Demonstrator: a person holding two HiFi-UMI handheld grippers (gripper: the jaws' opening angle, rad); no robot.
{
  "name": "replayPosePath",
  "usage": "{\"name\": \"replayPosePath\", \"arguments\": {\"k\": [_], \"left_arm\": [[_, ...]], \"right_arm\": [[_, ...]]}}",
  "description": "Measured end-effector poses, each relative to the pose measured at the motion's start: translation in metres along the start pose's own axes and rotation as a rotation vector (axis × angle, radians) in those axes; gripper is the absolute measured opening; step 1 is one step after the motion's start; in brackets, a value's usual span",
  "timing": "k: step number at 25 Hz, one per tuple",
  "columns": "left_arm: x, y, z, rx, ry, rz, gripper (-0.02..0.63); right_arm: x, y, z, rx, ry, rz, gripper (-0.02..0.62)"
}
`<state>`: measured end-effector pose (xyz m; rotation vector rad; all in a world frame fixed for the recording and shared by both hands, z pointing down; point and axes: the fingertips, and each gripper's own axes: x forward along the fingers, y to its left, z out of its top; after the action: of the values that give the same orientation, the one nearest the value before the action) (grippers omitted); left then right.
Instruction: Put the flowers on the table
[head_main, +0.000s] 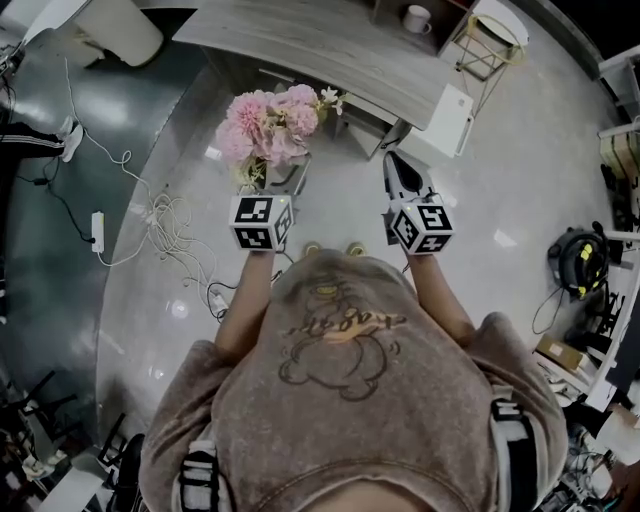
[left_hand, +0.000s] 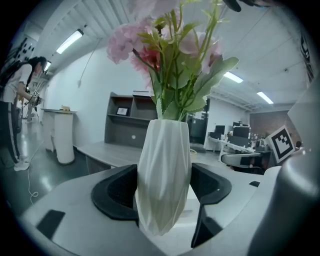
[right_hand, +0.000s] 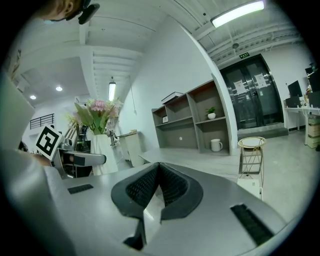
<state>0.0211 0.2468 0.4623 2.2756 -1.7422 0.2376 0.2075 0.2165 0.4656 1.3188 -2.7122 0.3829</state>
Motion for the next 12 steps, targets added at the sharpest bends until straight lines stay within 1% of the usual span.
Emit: {"name": "replayPosePath", "arguments": {"k": [4,7,12], "left_arm": [[-0.009,0.028,-0.003,0.017,-0.007,-0.027,0.337],[-0.008,0.038,-0.002,0.036,-0.017,-0.033,0.337],[-0.006,0.056,0.000,0.036,-0.029,-0.037,0.337]], "right_arm": [[0.017,0.027,-0.007,-0.013,0.002,-0.008,-0.006],[0.021,0.033,-0.010,-0.011,-0.005,-0.020,-0.006],[0.033,0.043,-0.015,-0.005,0.000,-0.029,-0.006]]}}
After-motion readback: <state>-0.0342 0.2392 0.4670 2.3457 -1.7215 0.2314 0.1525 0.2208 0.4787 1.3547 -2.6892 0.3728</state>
